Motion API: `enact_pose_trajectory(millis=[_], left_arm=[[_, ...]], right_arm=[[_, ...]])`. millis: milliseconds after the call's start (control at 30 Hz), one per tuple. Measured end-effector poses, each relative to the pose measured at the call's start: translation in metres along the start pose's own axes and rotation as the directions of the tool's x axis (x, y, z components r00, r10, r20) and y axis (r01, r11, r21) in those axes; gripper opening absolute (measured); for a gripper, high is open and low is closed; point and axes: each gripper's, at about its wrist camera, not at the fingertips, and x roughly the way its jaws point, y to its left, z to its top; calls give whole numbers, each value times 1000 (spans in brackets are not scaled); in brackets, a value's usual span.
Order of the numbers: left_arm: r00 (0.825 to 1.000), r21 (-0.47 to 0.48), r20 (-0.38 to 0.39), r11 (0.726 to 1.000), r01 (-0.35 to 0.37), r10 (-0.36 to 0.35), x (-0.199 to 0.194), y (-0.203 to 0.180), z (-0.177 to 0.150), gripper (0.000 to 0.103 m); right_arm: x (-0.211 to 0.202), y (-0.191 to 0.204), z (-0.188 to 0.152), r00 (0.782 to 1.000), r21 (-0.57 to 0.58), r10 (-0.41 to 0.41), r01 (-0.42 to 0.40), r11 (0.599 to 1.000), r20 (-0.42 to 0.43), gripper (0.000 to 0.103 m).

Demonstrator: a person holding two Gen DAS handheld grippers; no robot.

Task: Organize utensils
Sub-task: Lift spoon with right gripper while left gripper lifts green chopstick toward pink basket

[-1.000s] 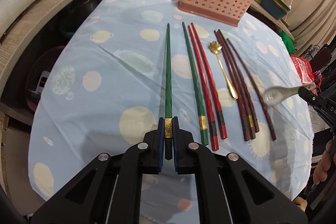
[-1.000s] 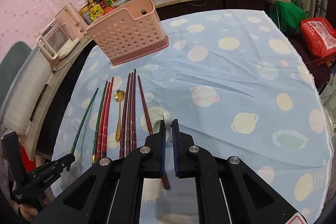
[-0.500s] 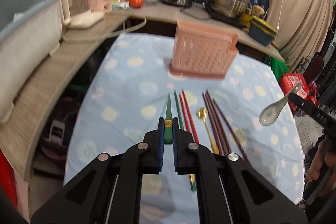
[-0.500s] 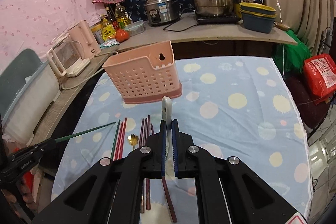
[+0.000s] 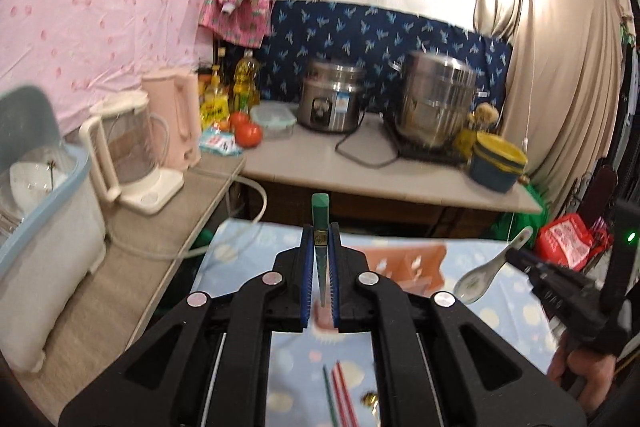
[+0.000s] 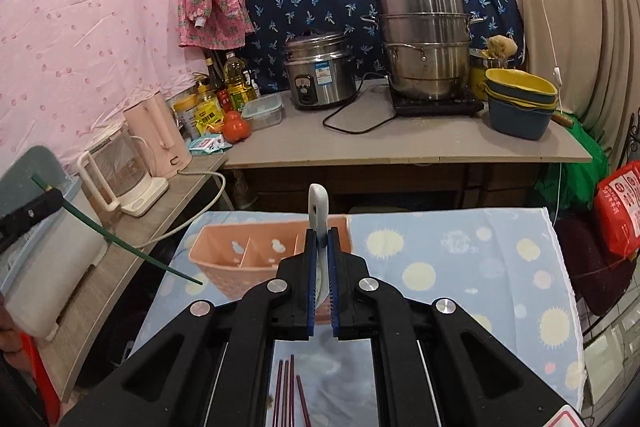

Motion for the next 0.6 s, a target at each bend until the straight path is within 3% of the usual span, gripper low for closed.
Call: enact_pose_trajectory(millis=[233, 600], left_arm=[[998, -45, 63, 999, 28, -25, 26, -8, 40, 7], [995, -69, 95, 997, 32, -25, 41, -11, 57, 7]], right_arm=[[51, -11, 24, 1000, 15, -23, 23, 1000, -14, 6], [101, -17, 2, 994, 10, -6, 7, 1000, -110, 6]])
